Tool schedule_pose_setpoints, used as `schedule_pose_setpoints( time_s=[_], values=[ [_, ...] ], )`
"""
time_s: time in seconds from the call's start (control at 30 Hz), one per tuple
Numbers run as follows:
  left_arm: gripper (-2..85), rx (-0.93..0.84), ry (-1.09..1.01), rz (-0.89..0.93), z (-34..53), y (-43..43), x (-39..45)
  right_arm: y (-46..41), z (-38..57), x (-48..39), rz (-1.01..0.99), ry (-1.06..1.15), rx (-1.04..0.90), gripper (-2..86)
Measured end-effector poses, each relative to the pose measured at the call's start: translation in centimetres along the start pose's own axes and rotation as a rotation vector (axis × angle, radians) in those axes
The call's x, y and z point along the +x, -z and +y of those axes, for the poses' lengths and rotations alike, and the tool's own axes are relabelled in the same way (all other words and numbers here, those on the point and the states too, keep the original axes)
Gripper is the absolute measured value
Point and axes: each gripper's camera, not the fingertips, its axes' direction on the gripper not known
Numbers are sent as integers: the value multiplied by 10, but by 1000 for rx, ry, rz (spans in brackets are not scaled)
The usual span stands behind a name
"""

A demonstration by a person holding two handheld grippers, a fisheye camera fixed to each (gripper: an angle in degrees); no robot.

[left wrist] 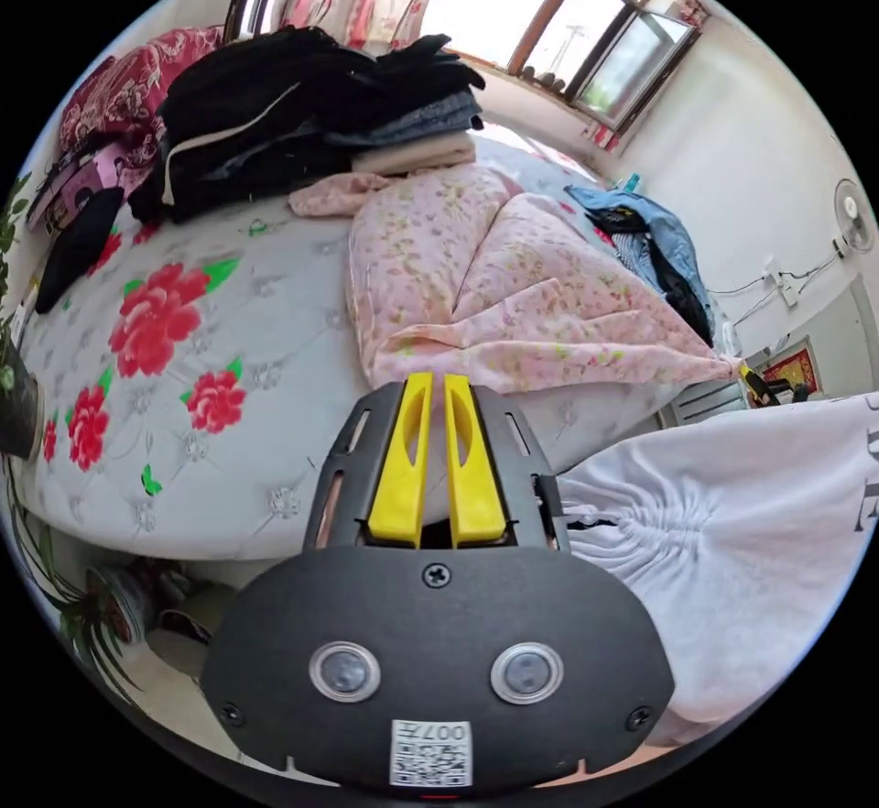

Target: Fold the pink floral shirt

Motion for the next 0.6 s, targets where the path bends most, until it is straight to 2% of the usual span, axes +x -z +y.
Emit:
schedule_pose_setpoints(
  time_s=[0.07,0.2,0.47,0.6],
  values=[
    [49,-63,47,-28,6,-17,-5,-53,7,2,7,-22,-107,-3],
    [69,-27,76,51,-11,-15,-7,-133,-6,-10,29,13,-242,-3],
    [136,-53,-236,74,-136,-89,82,-200,-58,-36,7,37,-227,-3],
    [129,-273,-310,32,-170,-183,129,-223,-80,-54,9,40,-206,-3]
  ],
)
